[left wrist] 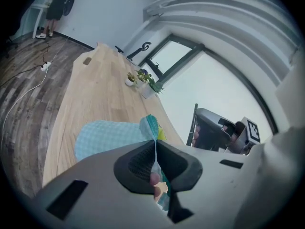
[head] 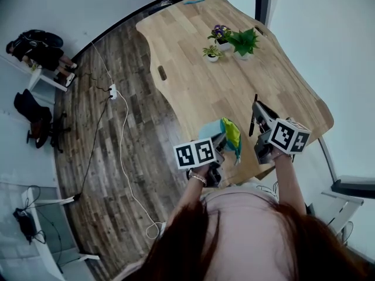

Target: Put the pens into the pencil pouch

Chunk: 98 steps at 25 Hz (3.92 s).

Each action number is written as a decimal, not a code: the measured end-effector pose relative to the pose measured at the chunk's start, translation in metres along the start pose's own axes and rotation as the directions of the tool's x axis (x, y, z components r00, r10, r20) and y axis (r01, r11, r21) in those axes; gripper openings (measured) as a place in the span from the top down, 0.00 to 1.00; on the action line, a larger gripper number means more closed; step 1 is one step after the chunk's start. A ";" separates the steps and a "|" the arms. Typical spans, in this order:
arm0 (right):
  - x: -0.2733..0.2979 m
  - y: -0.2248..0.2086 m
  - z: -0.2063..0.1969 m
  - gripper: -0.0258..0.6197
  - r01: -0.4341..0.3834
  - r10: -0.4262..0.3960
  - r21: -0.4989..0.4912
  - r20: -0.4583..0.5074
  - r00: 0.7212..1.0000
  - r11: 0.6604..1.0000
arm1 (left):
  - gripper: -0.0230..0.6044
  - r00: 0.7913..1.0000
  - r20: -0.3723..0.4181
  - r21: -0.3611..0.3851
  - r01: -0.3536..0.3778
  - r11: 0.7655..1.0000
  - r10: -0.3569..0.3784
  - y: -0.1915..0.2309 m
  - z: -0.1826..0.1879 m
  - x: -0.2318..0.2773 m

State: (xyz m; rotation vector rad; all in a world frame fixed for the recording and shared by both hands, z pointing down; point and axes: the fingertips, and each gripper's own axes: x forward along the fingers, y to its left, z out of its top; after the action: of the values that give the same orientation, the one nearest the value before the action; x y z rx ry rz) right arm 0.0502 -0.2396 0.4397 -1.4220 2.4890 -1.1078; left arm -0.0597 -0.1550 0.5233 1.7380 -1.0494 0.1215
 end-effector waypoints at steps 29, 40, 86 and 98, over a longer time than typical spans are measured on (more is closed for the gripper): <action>0.013 0.070 0.015 0.91 -0.268 0.294 -0.185 0.133 0.946 0.945 | 0.95 0.987 0.037 -0.123 0.163 0.979 -0.159 -0.019 0.023 -0.005; 0.013 0.065 -0.002 0.91 -0.272 0.299 -0.228 0.096 0.949 0.935 | 0.95 0.975 0.058 -0.171 0.220 0.960 -0.213 -0.029 0.026 -0.009; 0.007 0.055 -0.053 0.91 -0.290 0.290 -0.320 -0.049 0.956 0.902 | 0.95 0.968 0.097 -0.224 0.248 0.943 -0.231 -0.027 0.038 -0.011; 0.003 0.053 -0.069 0.87 -0.306 0.267 -0.378 -0.151 0.952 0.874 | 0.95 0.973 0.092 -0.198 0.226 0.954 -0.211 -0.025 0.038 -0.011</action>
State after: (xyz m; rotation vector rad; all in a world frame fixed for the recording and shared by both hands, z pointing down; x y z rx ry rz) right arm -0.0167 -0.1867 0.4590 -1.0260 2.9956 -0.6504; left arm -0.0637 -0.1778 0.4830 1.6639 -0.8788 -0.1846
